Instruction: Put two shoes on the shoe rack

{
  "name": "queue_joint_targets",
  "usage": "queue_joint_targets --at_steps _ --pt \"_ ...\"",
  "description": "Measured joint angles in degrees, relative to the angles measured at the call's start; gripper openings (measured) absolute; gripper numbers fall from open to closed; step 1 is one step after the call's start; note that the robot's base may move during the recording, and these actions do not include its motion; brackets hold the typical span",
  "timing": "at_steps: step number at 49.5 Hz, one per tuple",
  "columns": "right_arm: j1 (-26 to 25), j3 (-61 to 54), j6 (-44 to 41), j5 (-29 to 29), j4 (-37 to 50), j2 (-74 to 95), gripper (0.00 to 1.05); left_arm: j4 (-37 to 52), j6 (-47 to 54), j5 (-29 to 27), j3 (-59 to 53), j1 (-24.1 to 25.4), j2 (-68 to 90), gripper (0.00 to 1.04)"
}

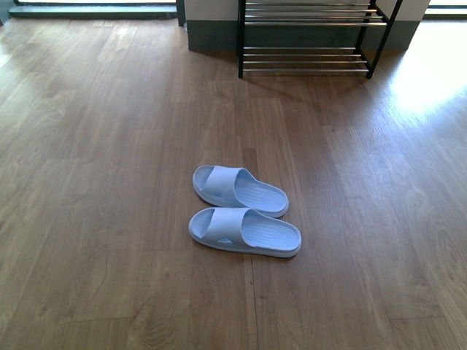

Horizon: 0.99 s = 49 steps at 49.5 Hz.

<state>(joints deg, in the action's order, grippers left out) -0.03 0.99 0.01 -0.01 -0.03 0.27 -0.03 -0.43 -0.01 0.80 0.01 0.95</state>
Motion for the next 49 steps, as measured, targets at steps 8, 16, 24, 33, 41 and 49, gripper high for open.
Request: queue_joint_targets --at_steps 8,16,24,33,41,49 --pt "0.0 0.0 0.0 0.1 0.0 0.0 0.95 0.0 0.0 0.1 0.0 0.0 0.0 0.95" --pt "0.0 0.0 0.0 0.1 0.0 0.0 0.95 0.0 0.0 0.0 0.0 0.0 0.0 0.95" --pt "0.0 0.0 0.0 0.0 0.0 0.0 0.95 0.0 0.0 0.0 0.0 0.0 0.0 0.95" --pt "0.0 0.0 0.0 -0.1 0.0 0.0 0.95 0.0 0.0 -0.1 0.0 0.0 0.0 0.95" --pt "0.0 0.0 0.0 -0.1 0.0 0.0 0.96 0.0 0.0 -0.2 0.0 0.0 0.0 0.95" --pt "0.0 0.0 0.0 0.0 0.0 0.0 0.95 0.0 0.0 0.0 0.0 0.0 0.0 0.95"
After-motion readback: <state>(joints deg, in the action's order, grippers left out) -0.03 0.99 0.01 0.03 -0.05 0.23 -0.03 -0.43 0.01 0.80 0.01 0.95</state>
